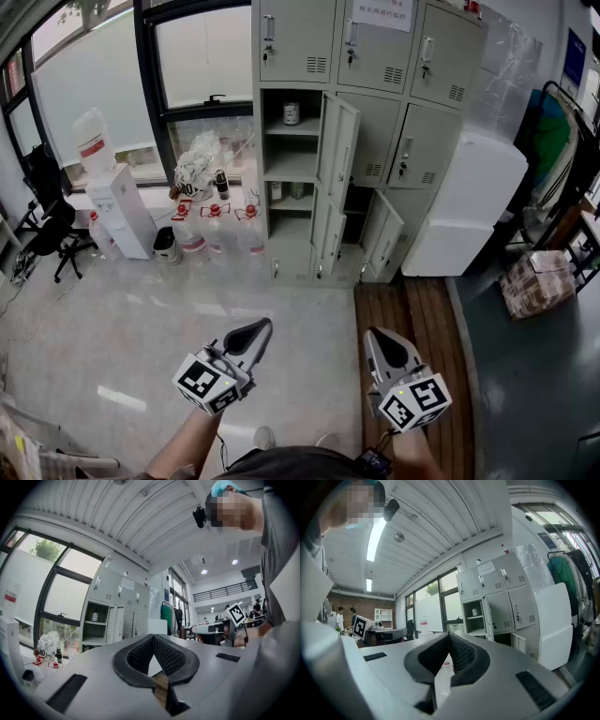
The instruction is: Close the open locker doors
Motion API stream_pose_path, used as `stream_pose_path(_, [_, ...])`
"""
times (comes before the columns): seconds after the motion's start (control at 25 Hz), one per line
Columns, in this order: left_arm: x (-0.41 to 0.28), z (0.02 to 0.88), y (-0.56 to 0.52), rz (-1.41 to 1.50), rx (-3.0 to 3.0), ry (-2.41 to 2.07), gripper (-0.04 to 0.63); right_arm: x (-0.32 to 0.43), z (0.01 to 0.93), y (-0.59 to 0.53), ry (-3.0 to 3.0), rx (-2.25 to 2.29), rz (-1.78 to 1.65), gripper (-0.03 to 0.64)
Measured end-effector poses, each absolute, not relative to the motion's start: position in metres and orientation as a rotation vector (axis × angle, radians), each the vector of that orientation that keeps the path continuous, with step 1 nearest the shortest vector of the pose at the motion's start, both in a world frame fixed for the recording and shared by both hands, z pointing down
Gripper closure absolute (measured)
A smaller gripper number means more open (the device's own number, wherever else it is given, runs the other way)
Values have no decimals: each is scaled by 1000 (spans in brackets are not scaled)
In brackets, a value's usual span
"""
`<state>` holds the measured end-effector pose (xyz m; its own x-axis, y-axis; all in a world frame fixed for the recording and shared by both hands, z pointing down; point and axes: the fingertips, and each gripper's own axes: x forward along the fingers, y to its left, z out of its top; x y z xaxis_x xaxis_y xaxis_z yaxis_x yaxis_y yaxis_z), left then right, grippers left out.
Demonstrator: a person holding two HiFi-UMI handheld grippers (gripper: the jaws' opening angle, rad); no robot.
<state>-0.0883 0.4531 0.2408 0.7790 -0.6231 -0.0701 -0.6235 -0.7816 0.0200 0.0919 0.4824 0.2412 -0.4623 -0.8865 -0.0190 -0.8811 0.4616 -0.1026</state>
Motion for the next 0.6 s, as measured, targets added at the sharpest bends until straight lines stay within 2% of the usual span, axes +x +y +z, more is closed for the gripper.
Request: stream_pose_path(0.6, [-68, 244, 453, 61, -2948, 1005, 584, 103, 242, 480, 2628, -1557, -119, 606])
